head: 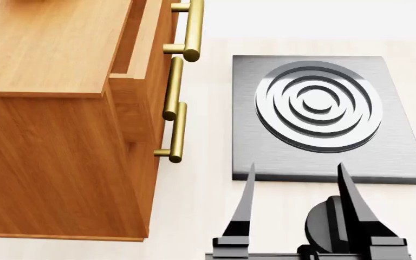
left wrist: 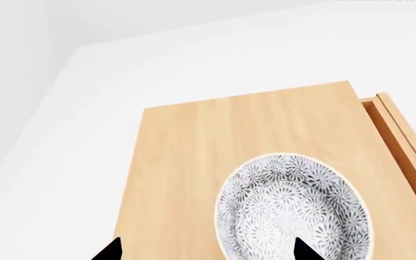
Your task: Pick the akita bowl on the wooden cabinet and place it on the plate.
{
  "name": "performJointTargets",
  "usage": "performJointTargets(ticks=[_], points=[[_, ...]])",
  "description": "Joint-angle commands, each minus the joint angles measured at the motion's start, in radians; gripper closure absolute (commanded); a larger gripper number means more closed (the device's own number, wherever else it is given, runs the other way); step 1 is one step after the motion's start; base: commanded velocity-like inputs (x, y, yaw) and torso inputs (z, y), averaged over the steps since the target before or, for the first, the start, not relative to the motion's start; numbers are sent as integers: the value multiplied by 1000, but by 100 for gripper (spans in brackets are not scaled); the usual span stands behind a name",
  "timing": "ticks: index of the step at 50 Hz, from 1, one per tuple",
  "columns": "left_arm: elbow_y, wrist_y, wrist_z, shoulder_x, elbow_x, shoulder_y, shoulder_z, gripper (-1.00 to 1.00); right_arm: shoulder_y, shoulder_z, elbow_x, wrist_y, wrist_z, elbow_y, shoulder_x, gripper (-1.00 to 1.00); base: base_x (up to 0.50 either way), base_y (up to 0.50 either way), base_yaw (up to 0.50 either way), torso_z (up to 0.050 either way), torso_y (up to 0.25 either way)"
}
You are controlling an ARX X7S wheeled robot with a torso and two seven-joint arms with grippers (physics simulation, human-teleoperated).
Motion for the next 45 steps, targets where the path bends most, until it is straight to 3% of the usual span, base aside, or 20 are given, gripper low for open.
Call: performJointTargets(ticks=[1,45], points=[[0,31,-29,-5,-5,28,-21,-100,1,-5,-2,-8,0,19,-1,-100,0,0,0,0,0],[0,76,12,-8,-2,197,-70,-100,15,-21,0,-30,-5,102,-8,-100,0,0,0,0,0]])
